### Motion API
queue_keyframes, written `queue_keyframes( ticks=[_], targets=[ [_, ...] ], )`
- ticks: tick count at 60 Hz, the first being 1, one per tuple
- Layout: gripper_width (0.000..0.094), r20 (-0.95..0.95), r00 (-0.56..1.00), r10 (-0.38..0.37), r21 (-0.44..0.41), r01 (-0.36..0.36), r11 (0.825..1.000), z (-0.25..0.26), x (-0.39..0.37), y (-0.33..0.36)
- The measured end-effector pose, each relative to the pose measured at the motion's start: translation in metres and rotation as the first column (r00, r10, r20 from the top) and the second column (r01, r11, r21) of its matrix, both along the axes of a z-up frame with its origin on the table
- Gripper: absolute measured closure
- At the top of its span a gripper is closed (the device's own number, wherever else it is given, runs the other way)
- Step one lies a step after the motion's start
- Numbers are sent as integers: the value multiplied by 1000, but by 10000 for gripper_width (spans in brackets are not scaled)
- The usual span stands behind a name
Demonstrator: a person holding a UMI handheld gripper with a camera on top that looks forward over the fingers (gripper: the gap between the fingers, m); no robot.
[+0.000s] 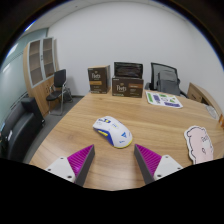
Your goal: Arrange mouse
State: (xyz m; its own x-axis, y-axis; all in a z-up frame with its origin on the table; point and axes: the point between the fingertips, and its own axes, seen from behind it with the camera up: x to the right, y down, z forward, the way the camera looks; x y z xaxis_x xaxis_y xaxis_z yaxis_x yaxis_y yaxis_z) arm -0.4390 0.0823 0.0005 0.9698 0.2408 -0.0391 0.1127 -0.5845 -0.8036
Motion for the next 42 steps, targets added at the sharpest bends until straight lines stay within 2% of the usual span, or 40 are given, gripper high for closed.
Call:
queue_keyframes(
  ticks=[4, 17, 23, 27, 30, 35, 42],
  targets=[
    [107, 2, 1000, -3, -10, 3, 1000, -10, 2, 16],
    [100, 8, 1000, -13, 33, 13, 999, -9, 5, 69],
    [130, 13, 1000, -24, 37, 24, 999, -10, 4, 91],
    [224, 16, 999, -37, 36, 36, 999, -11, 5, 103],
    [409, 16, 998, -55, 32, 54, 998, -11, 6, 109],
    [472, 44, 995, -87, 13, 86, 996, -12, 7, 110],
    [575, 30, 989, -144, -75, 146, 986, -10, 8, 106]
  ],
)
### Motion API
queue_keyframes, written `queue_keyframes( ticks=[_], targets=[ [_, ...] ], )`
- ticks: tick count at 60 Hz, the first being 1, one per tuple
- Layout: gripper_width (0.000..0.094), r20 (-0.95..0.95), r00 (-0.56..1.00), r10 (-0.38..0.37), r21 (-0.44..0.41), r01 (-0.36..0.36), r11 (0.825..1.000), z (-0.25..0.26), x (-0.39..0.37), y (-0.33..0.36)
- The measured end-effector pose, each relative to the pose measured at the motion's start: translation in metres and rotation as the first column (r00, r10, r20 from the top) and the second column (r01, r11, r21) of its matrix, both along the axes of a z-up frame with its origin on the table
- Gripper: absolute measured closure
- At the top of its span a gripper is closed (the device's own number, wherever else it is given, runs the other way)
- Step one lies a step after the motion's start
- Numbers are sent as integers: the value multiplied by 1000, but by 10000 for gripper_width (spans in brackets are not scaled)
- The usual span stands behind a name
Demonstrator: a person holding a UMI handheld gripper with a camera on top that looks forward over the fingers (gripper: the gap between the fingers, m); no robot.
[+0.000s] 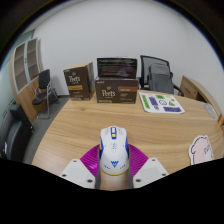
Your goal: Arrange mouse
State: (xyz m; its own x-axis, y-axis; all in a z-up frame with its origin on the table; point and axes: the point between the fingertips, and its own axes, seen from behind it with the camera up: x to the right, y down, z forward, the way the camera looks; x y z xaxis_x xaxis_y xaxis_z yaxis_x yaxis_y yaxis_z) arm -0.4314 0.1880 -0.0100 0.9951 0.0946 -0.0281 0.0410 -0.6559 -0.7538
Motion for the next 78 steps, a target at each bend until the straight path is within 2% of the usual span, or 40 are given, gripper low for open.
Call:
queue_keyframes(
  ticks=[4, 9, 19, 25, 32, 43, 49, 54, 58, 61, 63, 70, 78],
  targets=[
    [580, -33, 999, -36, -30, 35, 999, 10, -2, -8],
    [580, -26, 997, -76, -2, 76, 997, 38, 14, -16],
    [581, 4, 980, -198, 45, 198, 979, 87, 114, -32],
    [581, 64, 968, -242, 39, 240, 970, 83, 193, -43],
    [577, 42, 959, -281, 0, 282, 960, 55, 265, -52],
    [564, 6, 972, -236, -52, 236, 970, 5, 313, -50],
    [504, 25, 985, -174, -55, 175, 983, -1, 315, -52],
    [432, 28, 989, -144, -69, 145, 987, -1, 315, -51],
    [301, 16, 991, -135, -94, 136, 986, -1, 313, -56],
    [83, 23, 992, -126, -98, 128, 987, 5, 311, -62],
    [110, 32, 992, -126, -88, 128, 988, 10, 311, -67],
    [103, 36, 991, -126, -37, 127, 991, 34, 294, -92],
    [102, 6, 986, -164, -18, 164, 986, 56, 266, -137]
  ],
)
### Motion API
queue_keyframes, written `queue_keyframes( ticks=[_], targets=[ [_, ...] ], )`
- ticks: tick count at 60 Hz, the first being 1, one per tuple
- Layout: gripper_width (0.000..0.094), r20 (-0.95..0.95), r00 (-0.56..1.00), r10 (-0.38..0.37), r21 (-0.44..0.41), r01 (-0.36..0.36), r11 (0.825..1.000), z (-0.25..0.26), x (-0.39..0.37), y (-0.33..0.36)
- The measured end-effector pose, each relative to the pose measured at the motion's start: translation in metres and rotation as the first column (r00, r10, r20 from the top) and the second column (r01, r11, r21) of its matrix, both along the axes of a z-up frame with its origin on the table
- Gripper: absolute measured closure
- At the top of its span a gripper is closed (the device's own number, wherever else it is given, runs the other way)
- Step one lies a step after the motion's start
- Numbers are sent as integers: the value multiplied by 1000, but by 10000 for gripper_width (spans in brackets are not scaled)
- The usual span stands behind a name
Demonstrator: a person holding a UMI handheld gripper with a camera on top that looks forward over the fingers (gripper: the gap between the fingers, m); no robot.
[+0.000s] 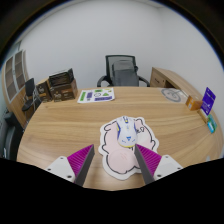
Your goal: Arrange mouse
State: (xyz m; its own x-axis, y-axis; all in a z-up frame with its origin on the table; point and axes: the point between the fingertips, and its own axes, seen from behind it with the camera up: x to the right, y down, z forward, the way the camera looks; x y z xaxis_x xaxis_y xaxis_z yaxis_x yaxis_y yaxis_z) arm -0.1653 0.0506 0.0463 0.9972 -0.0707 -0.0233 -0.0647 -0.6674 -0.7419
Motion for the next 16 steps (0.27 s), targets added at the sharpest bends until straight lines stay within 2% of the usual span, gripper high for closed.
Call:
queue_keyframes(
  ticks=[16],
  targets=[
    [106, -59, 995, -84, 63, 88, 994, 48, -74, -113]
  ],
)
